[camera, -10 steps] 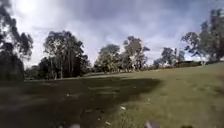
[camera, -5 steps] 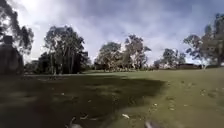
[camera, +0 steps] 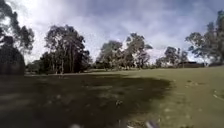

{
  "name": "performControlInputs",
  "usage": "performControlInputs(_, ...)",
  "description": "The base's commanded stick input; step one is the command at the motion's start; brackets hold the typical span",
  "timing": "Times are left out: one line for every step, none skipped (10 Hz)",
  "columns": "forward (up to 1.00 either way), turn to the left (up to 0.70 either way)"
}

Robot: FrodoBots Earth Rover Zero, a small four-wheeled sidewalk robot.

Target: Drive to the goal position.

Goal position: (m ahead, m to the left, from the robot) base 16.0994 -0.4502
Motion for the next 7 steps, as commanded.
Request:
performControlInputs(0.70,0.00)
performControlInputs(0.70,0.00)
performControlInputs(0.70,0.00)
performControlInputs(0.70,0.00)
performControlInputs(0.70,0.00)
performControlInputs(0.70,0.00)
performControlInputs(0.70,0.00)
